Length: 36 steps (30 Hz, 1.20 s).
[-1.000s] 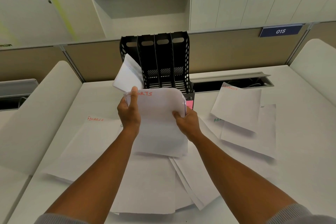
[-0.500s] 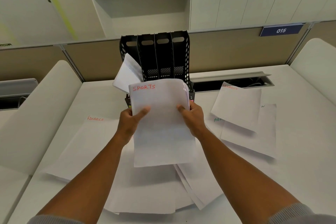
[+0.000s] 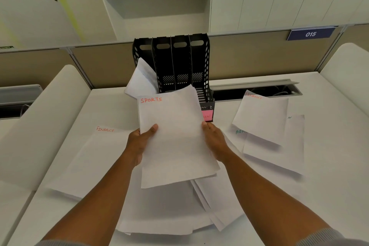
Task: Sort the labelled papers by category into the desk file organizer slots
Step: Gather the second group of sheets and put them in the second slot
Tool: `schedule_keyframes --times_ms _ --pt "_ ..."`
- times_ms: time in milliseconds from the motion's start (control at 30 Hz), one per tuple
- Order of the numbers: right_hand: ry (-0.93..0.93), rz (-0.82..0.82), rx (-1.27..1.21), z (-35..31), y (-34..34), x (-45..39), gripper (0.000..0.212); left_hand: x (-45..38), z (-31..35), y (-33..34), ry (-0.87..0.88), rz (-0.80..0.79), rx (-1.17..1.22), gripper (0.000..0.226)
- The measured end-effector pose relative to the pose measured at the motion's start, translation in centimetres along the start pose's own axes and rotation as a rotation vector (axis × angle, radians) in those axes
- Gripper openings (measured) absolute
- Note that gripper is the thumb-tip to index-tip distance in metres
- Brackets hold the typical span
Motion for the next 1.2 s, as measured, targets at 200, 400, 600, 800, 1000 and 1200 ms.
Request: schedule_keyframes --times_ms 200,400,600,800,1000,1200 --pt "0.03 -0.076 0.101 0.2 1.6 0.5 0.054 0.1 -1.5 0.9 -0.052 -0.017 -0.028 0.036" --pt "0.078 -0.105 0.089 0.6 1.3 0.6 0.048 0.0 -1.2 0.6 -0.045 -0.011 -0.029 0.049" --pt "-0.079 -0.107 -0.029 -2.4 1.7 0.4 0.026 0.8 1.9 1.1 0.158 0.07 0.052 0.041" --pt "-0.267 0.007 0.091 -5.6 2.8 0.1 0.02 2.7 6.4 3.6 0.451 0.025 -0.029 0.028" --pt "-0.234 -0.003 0.11 -4.3 3.0 0.2 0.035 2.4 4.6 3.4 0.403 0.038 -0.112 0.044" --pt "-0.105 -0.025 0.098 -0.9 2.7 0.2 0.04 1.9 1.2 2.4 0.3 0.023 -0.218 0.056"
Point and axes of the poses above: each hand's wrist, its own x-axis away from the middle knuckle, its own y-axis out of the palm, z = x × y, the point moved 10 cm from there along -x, towards the middle knuckle
